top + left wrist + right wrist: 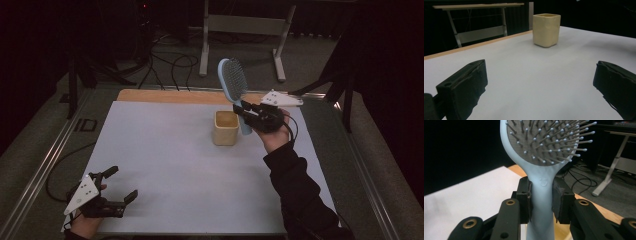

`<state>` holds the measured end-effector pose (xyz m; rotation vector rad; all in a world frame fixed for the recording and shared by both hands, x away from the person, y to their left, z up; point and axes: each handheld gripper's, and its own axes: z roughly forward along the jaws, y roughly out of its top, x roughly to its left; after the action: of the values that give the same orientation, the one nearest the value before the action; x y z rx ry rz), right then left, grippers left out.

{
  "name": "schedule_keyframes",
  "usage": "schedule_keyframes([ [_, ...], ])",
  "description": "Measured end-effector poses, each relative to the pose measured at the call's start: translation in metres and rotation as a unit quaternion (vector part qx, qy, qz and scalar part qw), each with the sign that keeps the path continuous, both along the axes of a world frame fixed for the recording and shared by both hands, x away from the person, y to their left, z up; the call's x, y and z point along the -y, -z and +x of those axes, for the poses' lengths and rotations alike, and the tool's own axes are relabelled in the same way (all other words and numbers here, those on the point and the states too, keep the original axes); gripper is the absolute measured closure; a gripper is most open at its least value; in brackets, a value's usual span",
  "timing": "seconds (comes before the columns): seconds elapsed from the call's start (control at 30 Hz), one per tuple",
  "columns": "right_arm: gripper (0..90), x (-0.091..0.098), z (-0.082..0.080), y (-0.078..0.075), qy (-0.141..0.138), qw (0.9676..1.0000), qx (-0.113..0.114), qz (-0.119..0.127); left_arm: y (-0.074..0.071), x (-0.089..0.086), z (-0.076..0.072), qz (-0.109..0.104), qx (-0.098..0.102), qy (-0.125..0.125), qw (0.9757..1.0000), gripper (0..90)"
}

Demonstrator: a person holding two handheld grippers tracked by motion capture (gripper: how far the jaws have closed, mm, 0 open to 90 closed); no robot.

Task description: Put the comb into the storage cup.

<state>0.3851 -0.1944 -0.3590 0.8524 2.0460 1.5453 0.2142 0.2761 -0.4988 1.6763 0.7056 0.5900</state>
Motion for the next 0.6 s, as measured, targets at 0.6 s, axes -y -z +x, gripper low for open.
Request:
schedule_keyframes([
  [0.6,70.5,-0.023,0.025,0.005,0.018,0.998,0.028,0.054,0.0,0.0,0.0,0.0,0.0,0.001,1.0,0.0],
])
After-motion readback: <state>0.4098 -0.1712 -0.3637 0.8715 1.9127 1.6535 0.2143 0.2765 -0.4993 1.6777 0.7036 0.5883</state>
